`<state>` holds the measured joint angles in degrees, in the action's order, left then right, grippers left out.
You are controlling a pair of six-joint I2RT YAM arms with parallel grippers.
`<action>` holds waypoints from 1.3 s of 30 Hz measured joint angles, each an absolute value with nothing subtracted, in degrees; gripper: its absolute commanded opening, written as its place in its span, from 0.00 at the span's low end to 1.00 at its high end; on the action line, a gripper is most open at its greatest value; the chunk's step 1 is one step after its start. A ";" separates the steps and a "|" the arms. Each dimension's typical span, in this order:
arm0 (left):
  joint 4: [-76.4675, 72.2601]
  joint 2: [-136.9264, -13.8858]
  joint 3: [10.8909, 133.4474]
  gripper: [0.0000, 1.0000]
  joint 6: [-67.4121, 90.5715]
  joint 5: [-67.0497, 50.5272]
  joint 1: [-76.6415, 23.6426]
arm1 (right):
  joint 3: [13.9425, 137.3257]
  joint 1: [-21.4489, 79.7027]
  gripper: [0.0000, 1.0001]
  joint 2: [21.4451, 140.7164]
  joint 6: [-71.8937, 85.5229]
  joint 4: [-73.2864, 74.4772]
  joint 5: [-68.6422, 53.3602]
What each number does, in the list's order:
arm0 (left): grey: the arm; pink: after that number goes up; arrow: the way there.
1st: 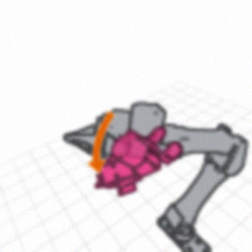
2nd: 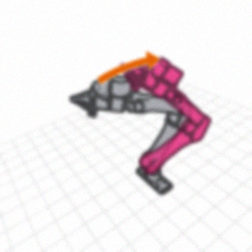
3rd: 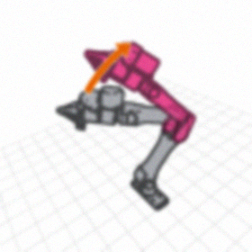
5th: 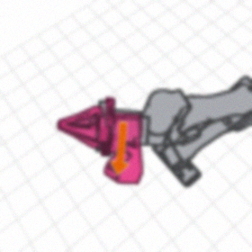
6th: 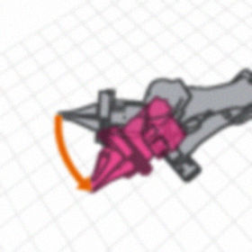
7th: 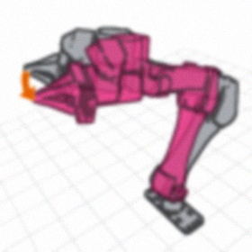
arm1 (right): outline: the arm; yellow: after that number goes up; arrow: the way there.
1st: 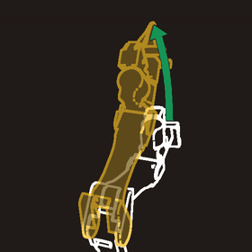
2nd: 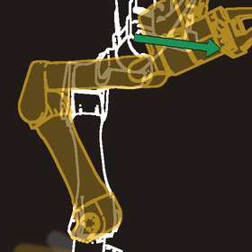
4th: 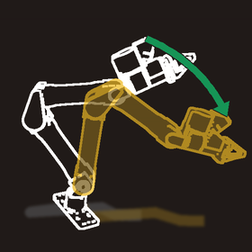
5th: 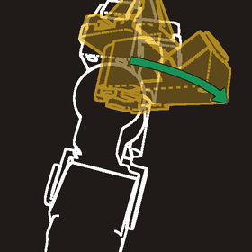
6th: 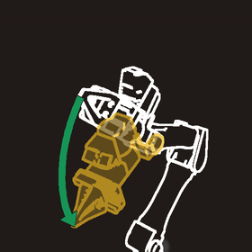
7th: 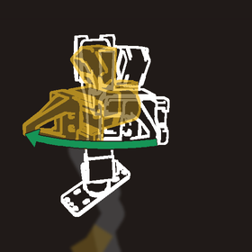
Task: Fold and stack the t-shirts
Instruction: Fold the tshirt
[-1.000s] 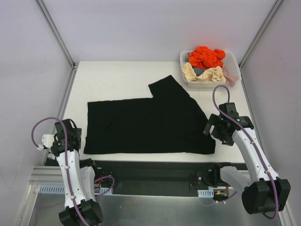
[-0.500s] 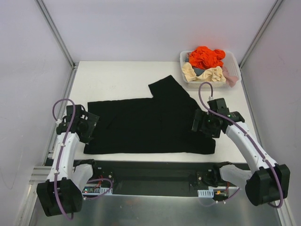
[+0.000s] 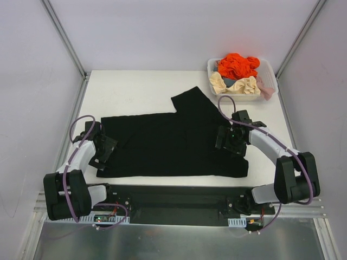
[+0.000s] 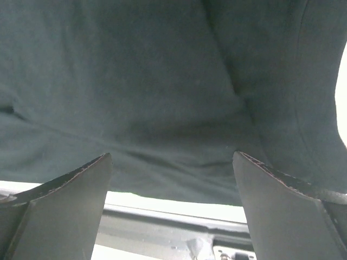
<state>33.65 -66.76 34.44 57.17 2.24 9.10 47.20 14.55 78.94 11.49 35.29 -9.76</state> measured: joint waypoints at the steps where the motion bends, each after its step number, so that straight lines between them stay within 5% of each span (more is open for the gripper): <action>1: 33.36 -67.77 34.44 0.99 57.08 2.74 9.34 | 47.20 14.28 0.97 79.96 11.40 34.61 -9.58; 10: 33.45 -71.18 34.63 0.99 57.76 0.05 16.01 | 44.05 12.86 0.97 82.65 12.08 29.32 -10.74; 22: 38.72 -59.72 29.93 0.99 57.82 1.65 18.48 | 37.26 12.97 0.97 67.53 15.00 35.99 -11.57; 31: 45.23 -50.30 40.45 0.99 55.33 2.22 18.83 | 54.57 15.75 0.97 68.51 7.84 37.39 -8.60; 39: 44.69 -68.03 61.08 0.99 52.23 4.99 11.14 | 81.06 23.14 0.97 89.97 0.16 34.57 -3.05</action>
